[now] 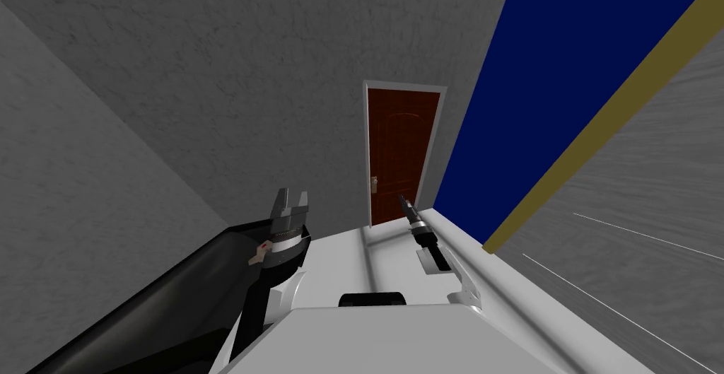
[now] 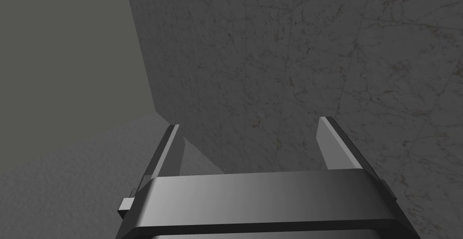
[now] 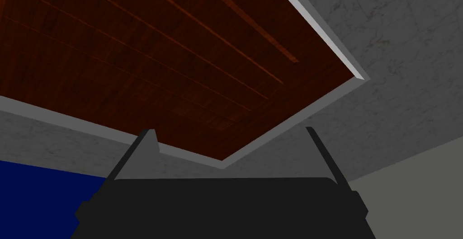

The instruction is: Pull the door open

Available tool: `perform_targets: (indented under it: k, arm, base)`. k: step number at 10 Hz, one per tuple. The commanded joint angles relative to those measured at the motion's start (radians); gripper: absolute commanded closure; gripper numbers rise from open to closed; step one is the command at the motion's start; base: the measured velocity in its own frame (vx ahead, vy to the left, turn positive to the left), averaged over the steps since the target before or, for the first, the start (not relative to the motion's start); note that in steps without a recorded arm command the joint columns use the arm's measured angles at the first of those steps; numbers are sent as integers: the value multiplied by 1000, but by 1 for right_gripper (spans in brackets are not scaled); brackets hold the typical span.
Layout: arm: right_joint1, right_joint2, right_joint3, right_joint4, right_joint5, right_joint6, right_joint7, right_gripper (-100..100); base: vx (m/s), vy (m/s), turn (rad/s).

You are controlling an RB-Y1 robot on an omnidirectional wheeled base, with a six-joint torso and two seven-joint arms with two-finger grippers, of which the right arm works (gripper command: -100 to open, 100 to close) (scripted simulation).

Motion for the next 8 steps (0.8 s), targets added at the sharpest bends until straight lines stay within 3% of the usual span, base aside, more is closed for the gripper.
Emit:
perform_targets:
  k: [1, 8]
  arm:
    - [-19, -3, -4, 39, 26, -3, 32, -100]
    - [-106, -9, -17, 196, 136, -10, 162, -100]
  base:
    - [103, -4, -7]
    - [103, 8, -5]
